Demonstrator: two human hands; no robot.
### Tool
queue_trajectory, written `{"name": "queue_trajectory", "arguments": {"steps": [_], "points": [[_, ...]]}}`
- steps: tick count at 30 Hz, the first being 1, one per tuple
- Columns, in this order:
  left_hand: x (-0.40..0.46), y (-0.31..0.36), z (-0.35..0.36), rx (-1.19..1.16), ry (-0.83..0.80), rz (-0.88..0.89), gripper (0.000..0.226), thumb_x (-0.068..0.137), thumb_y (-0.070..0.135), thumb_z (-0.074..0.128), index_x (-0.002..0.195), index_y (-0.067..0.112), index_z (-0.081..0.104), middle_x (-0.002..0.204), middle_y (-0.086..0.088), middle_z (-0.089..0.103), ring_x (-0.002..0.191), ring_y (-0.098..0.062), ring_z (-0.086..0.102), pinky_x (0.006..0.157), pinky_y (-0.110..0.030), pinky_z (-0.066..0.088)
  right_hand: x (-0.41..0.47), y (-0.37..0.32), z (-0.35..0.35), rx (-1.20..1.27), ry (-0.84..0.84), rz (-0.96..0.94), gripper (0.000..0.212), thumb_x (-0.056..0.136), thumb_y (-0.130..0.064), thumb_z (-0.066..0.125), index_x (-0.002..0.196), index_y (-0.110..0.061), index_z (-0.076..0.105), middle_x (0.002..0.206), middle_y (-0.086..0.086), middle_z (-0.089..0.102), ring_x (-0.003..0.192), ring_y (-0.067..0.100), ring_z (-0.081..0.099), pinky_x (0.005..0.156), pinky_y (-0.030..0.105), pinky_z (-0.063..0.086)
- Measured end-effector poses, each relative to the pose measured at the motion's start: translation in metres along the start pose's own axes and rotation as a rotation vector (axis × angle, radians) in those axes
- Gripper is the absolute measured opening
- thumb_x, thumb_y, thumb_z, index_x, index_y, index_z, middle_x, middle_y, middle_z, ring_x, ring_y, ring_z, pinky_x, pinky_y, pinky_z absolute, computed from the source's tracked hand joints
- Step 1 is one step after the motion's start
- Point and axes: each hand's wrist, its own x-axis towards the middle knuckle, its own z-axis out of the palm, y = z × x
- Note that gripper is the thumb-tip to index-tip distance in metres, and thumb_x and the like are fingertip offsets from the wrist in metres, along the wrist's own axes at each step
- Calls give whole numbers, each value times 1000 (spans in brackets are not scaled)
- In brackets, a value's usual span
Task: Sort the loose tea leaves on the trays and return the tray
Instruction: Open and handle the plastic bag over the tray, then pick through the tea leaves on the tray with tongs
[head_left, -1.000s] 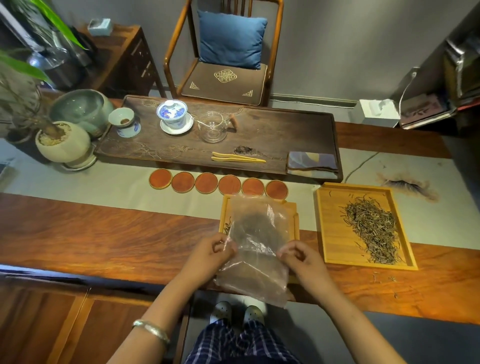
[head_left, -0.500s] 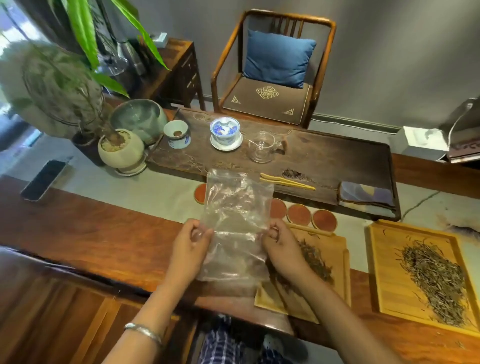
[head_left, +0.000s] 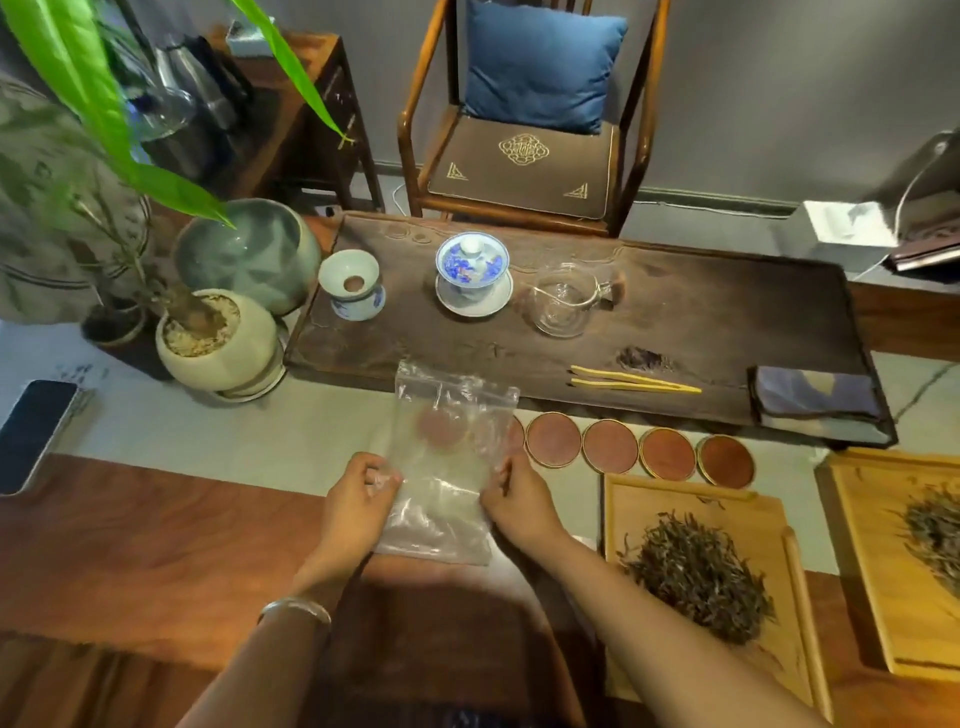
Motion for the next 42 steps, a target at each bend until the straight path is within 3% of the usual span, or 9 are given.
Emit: {"name": "queue_trajectory", "arguments": {"steps": [6, 9, 14, 17, 21, 29, 33, 39, 42], "points": [[11, 8, -6, 203, -21, -85, 35, 79, 45, 70, 96, 27, 45, 79, 10, 56, 72, -19, 56, 65, -29, 39, 7, 4, -16, -183, 20, -26, 38, 79, -37, 68, 103, -19, 45, 77, -1, 62, 66, 13, 56, 55, 28, 39], [4, 17, -21, 281, 1, -86, 44, 76, 48, 70, 103, 23, 46, 91, 6, 59, 83, -19, 58, 72, -33, 45, 11, 1, -53, -278, 134, -148, 25, 84, -33, 64, 96, -17, 50, 75, -4, 61, 67, 10, 57, 59, 30, 45], [-20, 43, -30, 279, 137, 108, 32, 83, 15, 66, 113, 7, 57, 107, -8, 61, 105, -29, 56, 86, -40, 44, 34, -5, -127, -479, 328, -243, 12, 88, -20, 59, 94, -16, 50, 90, -1, 54, 81, 16, 54, 67, 29, 42], [-39, 67, -10, 185, -10, 204, 25, 85, 8, 62, 110, 9, 60, 94, -2, 60, 93, -25, 60, 84, -36, 47, 52, -4, -156, -686, 354, -272, 22, 88, -17, 58, 109, -10, 52, 106, 10, 52, 98, 25, 50, 81, 36, 45], [-67, 85, 39, 177, -294, 327, 15, 91, 20, 49, 104, 20, 57, 79, 7, 58, 77, -16, 58, 74, -29, 47, 68, 3, -165, -876, 219, -221, 37, 86, -15, 56, 122, -5, 51, 113, 18, 52, 104, 35, 50, 88, 42, 44], [-97, 74, 113, 290, -549, 388, 4, 90, 36, 39, 89, 33, 43, 67, 10, 57, 61, -5, 56, 54, -25, 43, 80, 13, -162, -949, 259, -227, 24, 92, -12, 49, 114, -4, 52, 112, 18, 53, 99, 34, 51, 84, 42, 46], [-107, 71, 131, 288, -554, 386, 11, 89, 41, 39, 84, 31, 43, 66, 10, 54, 59, -4, 51, 50, -20, 31, 79, 12, -169, -1006, 234, -310, 23, 94, -15, 48, 113, -5, 56, 110, 16, 54, 100, 32, 51, 79, 40, 46], [-129, 68, 148, 293, -527, 343, 11, 92, 40, 45, 88, 30, 47, 77, 9, 62, 68, -8, 57, 59, -30, 45, 11, 20, -179, -772, 422, -406, 25, 92, -25, 51, 112, -11, 51, 102, 10, 50, 79, 24, 54, 59, 30, 42], [-146, 63, 156, 272, -392, 355, 10, 93, 37, 48, 93, 27, 50, 81, 10, 60, 74, -10, 55, 63, -24, 38, -53, 41, -180, -632, 480, -334, 23, 91, -32, 49, 107, -16, 50, 96, -2, 45, 74, 11, 46, 54, 23, 36]]}}
